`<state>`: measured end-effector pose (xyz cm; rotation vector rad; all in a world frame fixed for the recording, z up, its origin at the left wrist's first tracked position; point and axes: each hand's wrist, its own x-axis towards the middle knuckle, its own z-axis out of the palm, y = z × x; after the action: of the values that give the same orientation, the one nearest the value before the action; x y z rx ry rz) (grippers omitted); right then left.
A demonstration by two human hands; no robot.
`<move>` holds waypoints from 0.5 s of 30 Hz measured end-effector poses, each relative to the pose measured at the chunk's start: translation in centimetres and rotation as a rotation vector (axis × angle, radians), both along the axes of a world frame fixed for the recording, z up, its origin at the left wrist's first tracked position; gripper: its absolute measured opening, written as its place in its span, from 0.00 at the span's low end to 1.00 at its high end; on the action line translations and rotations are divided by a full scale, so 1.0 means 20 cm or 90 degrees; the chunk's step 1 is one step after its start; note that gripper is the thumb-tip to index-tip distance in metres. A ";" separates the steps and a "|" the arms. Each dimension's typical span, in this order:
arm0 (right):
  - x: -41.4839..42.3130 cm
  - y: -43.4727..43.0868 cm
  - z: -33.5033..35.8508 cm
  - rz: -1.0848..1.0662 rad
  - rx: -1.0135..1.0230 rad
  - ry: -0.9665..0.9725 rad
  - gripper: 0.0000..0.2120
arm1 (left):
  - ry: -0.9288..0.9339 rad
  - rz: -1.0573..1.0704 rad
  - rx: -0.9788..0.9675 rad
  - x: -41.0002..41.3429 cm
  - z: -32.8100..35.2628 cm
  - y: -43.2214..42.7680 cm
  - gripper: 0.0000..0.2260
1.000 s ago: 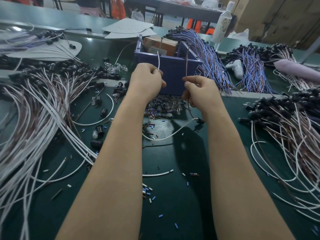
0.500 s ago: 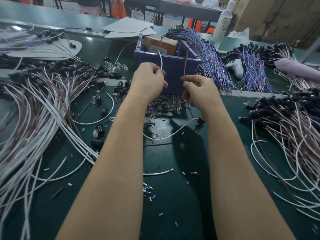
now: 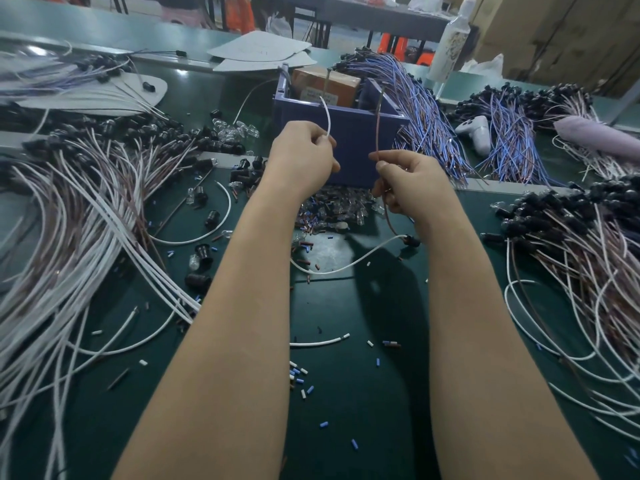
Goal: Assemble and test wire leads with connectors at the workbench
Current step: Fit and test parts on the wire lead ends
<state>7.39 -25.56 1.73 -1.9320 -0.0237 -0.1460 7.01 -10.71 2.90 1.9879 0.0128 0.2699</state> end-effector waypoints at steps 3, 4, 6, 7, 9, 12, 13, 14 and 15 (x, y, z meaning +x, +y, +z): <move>0.00 -0.01 0.00 0.006 0.005 0.016 0.08 | 0.000 0.000 0.003 0.00 0.00 0.00 0.11; -0.01 -0.01 0.00 0.012 0.003 0.021 0.08 | -0.001 0.001 0.006 0.00 0.00 0.01 0.10; -0.01 0.00 0.00 0.037 0.036 0.052 0.08 | -0.002 0.006 0.013 0.00 0.01 0.01 0.10; -0.02 0.00 0.01 0.050 0.045 0.081 0.08 | -0.001 0.012 0.019 -0.01 0.01 0.01 0.10; -0.03 -0.05 0.03 0.066 -0.097 0.133 0.08 | 0.003 0.038 0.036 0.00 0.01 0.03 0.09; -0.06 -0.15 0.07 0.131 -0.539 0.230 0.11 | 0.022 0.130 0.071 0.01 0.01 0.06 0.13; -0.07 -0.17 0.07 0.151 -0.600 0.271 0.11 | 0.035 0.166 0.097 0.01 0.02 0.07 0.16; -0.08 -0.16 0.06 0.164 -0.616 0.300 0.10 | 0.044 0.199 0.130 0.00 0.02 0.07 0.20; -0.09 -0.15 0.05 0.170 -0.609 0.316 0.08 | 0.041 0.227 0.163 -0.02 0.04 0.07 0.24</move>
<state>5.55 -28.60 2.77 -2.8343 -0.0228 0.6358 6.70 -9.29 3.68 2.2437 0.3935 0.4550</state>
